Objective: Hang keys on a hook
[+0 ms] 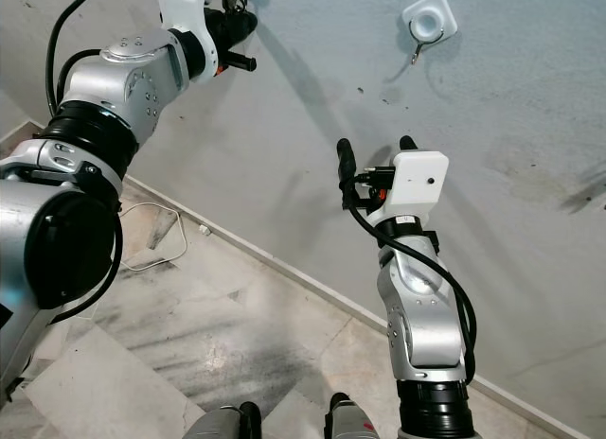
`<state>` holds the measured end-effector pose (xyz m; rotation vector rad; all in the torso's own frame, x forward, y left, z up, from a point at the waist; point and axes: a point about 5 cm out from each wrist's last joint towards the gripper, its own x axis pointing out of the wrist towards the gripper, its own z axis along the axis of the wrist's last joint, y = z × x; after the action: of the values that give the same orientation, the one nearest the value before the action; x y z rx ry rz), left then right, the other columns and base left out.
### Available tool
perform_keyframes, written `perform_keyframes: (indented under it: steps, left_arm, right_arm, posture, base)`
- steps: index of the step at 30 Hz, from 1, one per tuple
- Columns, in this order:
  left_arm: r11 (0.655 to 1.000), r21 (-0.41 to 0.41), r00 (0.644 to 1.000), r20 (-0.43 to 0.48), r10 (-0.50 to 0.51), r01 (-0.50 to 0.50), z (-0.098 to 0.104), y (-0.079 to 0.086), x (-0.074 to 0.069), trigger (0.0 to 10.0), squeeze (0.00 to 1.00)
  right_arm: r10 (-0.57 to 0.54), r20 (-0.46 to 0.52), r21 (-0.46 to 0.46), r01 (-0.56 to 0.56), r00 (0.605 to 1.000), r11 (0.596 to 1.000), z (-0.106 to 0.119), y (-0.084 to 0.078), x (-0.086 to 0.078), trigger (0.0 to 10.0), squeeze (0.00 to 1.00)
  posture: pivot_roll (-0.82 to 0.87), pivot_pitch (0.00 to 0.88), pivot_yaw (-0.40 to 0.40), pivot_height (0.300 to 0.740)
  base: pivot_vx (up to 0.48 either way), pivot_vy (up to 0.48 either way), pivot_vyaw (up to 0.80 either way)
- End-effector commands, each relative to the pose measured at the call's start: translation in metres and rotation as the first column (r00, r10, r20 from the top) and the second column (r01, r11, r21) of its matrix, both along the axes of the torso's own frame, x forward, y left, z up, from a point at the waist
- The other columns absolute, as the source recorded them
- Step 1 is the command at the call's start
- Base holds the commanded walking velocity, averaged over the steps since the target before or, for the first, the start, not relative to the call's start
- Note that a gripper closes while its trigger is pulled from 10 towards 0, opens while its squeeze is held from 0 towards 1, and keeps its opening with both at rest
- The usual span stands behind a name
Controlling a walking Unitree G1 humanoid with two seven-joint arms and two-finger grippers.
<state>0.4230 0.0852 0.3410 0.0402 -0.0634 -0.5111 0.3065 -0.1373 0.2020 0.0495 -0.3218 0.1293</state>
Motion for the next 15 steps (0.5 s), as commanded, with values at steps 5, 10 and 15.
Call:
perform_keyframes:
  steps: [5,10,15]
  left_arm:
    - [1.000,-0.024,1.000,-0.025,-0.017,0.016,0.004,-0.001,-0.001,10.0,0.00]
    - [1.000,-0.020,1.000,-0.015,-0.010,0.009,0.007,0.000,-0.001,10.0,0.00]
    - [1.000,-0.012,1.000,0.022,-0.006,0.006,0.018,0.001,-0.002,10.0,0.00]
  right_arm:
    - [0.004,0.006,0.004,-0.004,1.000,1.000,0.002,0.004,-0.005,10.0,0.00]
    - [0.001,0.004,0.005,-0.001,1.000,1.000,0.002,0.004,-0.005,10.0,0.00]
    - [0.000,-0.001,0.007,0.000,1.000,1.000,0.001,0.004,-0.006,10.0,0.00]
  posture:
    - [-0.13,0.194,0.134,0.740]
    - [-0.13,0.197,0.135,0.740]
    - [-0.12,0.198,0.135,0.740]
  base:
    - [0.000,0.000,0.00]
    - [0.000,0.000,0.00]
    - [0.000,0.000,0.00]
